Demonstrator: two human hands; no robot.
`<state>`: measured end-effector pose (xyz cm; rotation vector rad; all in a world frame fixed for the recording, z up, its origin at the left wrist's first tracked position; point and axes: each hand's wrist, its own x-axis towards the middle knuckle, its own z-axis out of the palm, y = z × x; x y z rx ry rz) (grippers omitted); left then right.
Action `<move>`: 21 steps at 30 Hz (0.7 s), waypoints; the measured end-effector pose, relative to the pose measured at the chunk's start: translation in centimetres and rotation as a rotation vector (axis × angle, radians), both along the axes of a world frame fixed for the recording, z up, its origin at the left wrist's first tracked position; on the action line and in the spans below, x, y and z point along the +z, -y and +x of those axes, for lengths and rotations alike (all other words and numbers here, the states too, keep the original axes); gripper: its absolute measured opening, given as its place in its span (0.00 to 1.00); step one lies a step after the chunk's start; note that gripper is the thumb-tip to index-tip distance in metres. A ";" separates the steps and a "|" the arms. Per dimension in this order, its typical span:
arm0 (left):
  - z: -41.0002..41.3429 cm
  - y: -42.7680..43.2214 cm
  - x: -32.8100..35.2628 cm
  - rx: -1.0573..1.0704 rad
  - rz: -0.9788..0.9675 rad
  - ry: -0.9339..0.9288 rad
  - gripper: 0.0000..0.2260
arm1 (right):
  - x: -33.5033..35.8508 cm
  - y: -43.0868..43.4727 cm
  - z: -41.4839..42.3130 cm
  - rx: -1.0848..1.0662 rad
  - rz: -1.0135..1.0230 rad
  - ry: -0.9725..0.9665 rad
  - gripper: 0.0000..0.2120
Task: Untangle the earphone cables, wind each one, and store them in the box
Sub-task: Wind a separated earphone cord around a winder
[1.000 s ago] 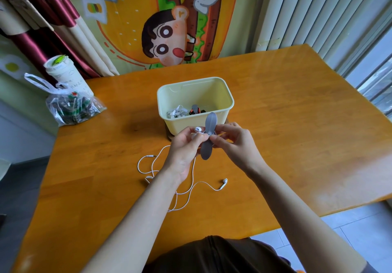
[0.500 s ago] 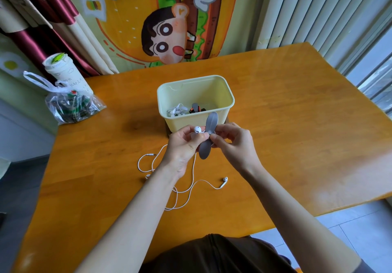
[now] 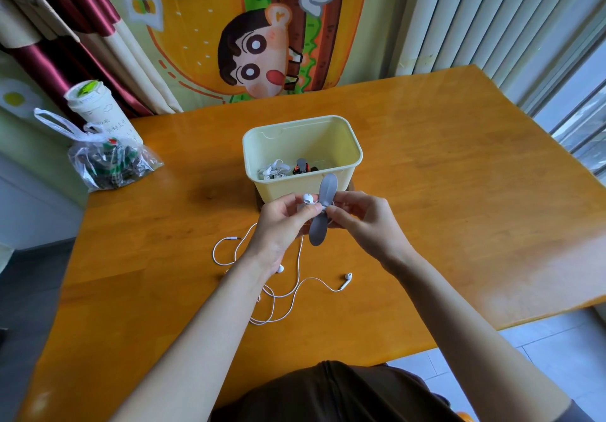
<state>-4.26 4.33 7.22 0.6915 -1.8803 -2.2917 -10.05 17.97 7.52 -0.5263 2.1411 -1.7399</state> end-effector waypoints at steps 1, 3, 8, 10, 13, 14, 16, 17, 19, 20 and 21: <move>-0.1 -0.2 0.0 0.009 0.003 -0.005 0.05 | -0.1 0.0 0.0 -0.022 0.017 -0.023 0.08; -0.2 -0.3 0.0 0.021 0.012 -0.010 0.05 | -0.4 0.1 0.1 -0.078 0.041 -0.064 0.08; -0.2 -0.3 -0.3 0.060 0.035 -0.016 0.06 | -0.6 0.6 0.2 -0.119 0.051 -0.072 0.08; -0.1 -0.2 -0.4 0.078 0.030 -0.014 0.06 | -0.6 0.7 0.2 -0.106 0.041 -0.063 0.06; -0.1 0.1 -0.5 0.073 0.030 0.002 0.05 | -0.7 1.0 0.3 -0.091 0.007 -0.022 0.06; -0.1 0.2 -0.4 0.053 0.028 0.010 0.04 | -0.8 1.0 0.3 -0.078 -0.004 -0.014 0.06; 0.0 0.5 -0.3 -0.004 0.031 0.007 0.03 | -0.7 1.0 0.4 -0.046 -0.025 -0.001 0.06; 0.1 0.6 -0.3 -0.033 0.039 -0.006 0.04 | -0.5 0.9 0.5 -0.030 -0.040 0.009 0.07; 0.2 0.6 -0.2 -0.063 0.053 -0.024 0.04 | -0.3 0.8 0.4 -0.008 -0.063 0.022 0.08; 0.2 0.7 -0.2 -0.055 0.064 -0.028 0.05 | -0.1 0.8 0.4 -0.003 -0.067 0.024 0.08; 0.2 0.7 -0.2 -0.038 0.081 -0.033 0.06 | -0.1 0.7 0.3 -0.002 -0.070 0.025 0.08</move>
